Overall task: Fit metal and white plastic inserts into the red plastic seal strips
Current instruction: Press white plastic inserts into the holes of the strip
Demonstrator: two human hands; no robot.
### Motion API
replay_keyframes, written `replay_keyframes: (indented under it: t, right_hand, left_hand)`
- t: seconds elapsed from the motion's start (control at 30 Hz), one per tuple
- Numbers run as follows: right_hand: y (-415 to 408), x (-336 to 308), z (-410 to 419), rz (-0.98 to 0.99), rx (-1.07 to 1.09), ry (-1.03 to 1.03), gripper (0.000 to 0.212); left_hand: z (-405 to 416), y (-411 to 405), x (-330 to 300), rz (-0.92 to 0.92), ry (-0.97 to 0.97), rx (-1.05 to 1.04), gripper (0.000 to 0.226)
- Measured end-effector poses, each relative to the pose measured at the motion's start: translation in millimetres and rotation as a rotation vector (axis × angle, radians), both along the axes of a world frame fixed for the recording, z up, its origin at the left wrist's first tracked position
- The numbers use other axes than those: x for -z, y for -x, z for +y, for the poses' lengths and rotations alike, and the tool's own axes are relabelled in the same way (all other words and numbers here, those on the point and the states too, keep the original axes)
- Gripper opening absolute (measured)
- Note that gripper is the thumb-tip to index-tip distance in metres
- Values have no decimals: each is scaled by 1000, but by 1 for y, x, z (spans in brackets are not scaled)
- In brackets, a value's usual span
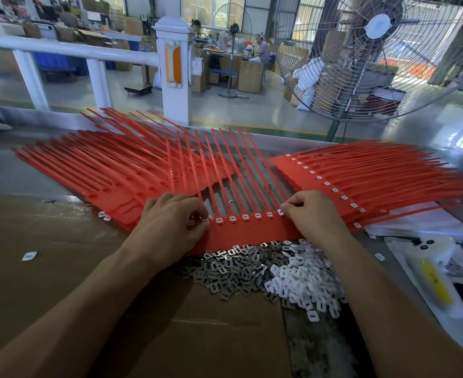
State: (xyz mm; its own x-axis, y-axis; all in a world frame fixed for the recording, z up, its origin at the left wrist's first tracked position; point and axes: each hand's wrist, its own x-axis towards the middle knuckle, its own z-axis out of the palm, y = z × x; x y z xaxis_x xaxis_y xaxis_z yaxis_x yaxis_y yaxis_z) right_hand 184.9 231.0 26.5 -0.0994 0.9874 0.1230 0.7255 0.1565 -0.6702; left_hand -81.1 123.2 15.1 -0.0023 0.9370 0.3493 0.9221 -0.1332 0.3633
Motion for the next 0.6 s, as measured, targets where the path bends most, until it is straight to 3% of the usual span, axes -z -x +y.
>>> replay_keyframes:
  t: [0.6]
  right_hand:
    - [6, 1, -2, -29, 69, -44, 7]
  left_hand:
    - [1, -1, 1, -4, 6, -5, 22]
